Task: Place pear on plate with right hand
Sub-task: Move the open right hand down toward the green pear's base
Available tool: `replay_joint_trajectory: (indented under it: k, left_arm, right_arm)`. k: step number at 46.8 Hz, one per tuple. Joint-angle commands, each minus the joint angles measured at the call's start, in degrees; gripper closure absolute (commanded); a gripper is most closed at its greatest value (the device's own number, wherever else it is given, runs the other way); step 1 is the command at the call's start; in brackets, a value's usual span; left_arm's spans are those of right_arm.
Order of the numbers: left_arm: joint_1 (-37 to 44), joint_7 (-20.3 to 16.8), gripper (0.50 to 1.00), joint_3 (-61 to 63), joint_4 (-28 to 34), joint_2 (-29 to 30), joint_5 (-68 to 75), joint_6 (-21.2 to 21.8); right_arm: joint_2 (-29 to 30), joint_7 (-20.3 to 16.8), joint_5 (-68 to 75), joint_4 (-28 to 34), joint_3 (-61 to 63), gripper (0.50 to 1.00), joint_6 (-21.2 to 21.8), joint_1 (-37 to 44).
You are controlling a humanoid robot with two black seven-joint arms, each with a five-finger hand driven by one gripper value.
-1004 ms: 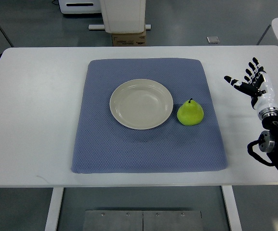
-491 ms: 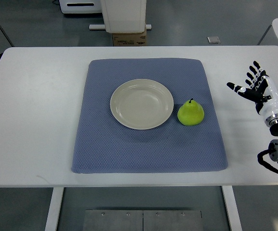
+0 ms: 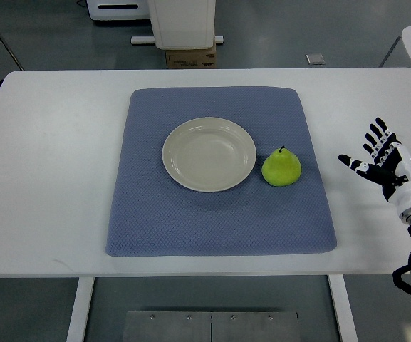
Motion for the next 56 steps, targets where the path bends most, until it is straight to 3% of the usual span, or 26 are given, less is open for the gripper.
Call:
replay_joint_trajectory:
  k: [1, 11, 56]
  left_arm:
    - [0.0, 0.0, 0.5, 0.0, 0.0, 0.0, 0.0, 0.0]
    - [0.0, 0.0, 0.5, 0.0, 0.0, 0.0, 0.0, 0.0]
    - [0.0, 0.0, 0.5, 0.0, 0.0, 0.0, 0.0, 0.0]
  right_arm:
    - [0.2, 1.1, -0.3, 0.2, -0.5, 0.5, 0.0, -0.7]
    - [0.1, 3.6, -2.1, 1.3, -4.4, 0.5, -0.1, -0.4]
    - [0.8, 5.7, -6.8, 0.0, -21.8, 0.505, -5.9, 11.6]
